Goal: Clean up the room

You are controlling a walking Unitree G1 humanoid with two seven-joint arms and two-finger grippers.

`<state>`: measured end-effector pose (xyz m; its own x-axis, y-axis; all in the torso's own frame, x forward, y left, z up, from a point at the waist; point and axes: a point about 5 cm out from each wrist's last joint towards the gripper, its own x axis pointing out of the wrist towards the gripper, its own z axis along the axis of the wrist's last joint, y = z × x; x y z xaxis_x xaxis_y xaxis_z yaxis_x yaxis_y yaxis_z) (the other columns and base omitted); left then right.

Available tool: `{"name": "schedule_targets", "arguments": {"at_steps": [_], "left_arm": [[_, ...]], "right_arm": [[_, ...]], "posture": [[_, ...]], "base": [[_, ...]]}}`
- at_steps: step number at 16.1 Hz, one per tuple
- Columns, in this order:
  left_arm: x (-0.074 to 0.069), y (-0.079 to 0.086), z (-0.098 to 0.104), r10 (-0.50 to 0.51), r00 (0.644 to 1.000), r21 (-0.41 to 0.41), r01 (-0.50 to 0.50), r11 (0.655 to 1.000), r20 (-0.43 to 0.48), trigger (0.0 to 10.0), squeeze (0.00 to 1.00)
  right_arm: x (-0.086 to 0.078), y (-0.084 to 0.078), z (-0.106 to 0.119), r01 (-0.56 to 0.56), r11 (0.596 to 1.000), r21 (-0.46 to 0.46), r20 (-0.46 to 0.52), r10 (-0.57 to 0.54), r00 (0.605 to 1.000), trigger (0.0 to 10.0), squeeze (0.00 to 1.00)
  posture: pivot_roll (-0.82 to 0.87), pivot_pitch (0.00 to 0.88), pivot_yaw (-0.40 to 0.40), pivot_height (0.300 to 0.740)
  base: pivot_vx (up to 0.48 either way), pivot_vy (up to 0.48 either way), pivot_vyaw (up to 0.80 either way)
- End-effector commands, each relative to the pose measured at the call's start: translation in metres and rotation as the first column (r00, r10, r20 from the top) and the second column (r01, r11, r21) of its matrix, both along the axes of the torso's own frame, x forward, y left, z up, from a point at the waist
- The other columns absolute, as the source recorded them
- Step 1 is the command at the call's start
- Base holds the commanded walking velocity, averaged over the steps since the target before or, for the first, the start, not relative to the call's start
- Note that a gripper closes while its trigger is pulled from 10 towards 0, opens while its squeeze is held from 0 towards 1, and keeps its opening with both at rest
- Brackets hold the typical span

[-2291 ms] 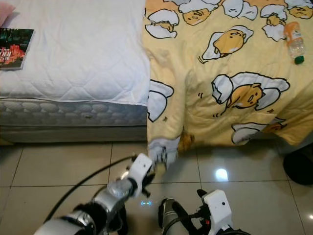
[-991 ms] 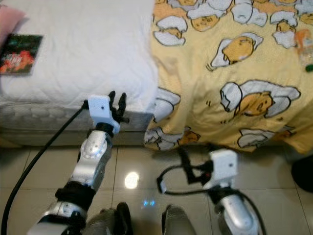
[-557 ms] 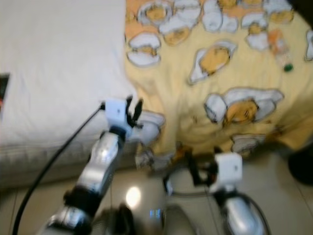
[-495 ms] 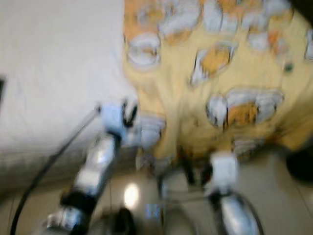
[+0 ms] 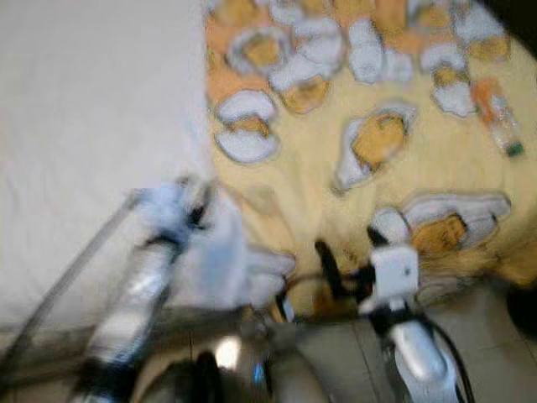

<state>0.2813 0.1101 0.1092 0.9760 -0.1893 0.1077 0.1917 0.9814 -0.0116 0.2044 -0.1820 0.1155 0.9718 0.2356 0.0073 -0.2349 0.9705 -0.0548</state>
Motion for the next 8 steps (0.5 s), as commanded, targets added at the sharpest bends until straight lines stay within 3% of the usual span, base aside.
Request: {"name": "schedule_targets", "arguments": {"at_steps": [1,3,6,8], "left_arm": [[-0.008,-0.008,-0.002,-0.031,0.999,-0.007,0.03,1.0,-0.026,10.0,1.0],[-0.001,-0.013,0.008,-0.048,0.998,0.015,0.047,0.999,0.033,10.0,1.0],[0.008,-0.025,0.02,-0.076,0.997,-0.013,0.076,0.997,0.021,10.0,1.0],[0.007,-0.025,0.016,-0.081,0.997,-0.016,0.081,0.997,0.002,10.0,1.0]], "right_arm": [[0.002,0.0,-0.003,0.01,1.0,0.019,0.005,-0.01,1.0,10.0,0.0],[0.019,0.0,-0.012,0.061,0.996,0.067,-0.003,-0.061,0.998,10.0,0.0],[0.037,0.005,-0.018,0.068,0.993,0.097,-0.021,-0.066,0.998,10.0,0.0],[0.043,0.003,-0.022,0.061,0.995,0.084,-0.015,-0.06,0.998,10.0,0.0]], "posture": [[-0.25,0.067,0.056,0.74],[-0.21,0.022,0.061,0.74],[-0.19,0.011,0.064,0.74],[-0.2,0.009,0.072,0.74]], "base": [[0.0,0.0,0.0],[0.0,0.0,0.0],[0.0,-0.476,0.0],[0.0,-0.467,0.0]]}}
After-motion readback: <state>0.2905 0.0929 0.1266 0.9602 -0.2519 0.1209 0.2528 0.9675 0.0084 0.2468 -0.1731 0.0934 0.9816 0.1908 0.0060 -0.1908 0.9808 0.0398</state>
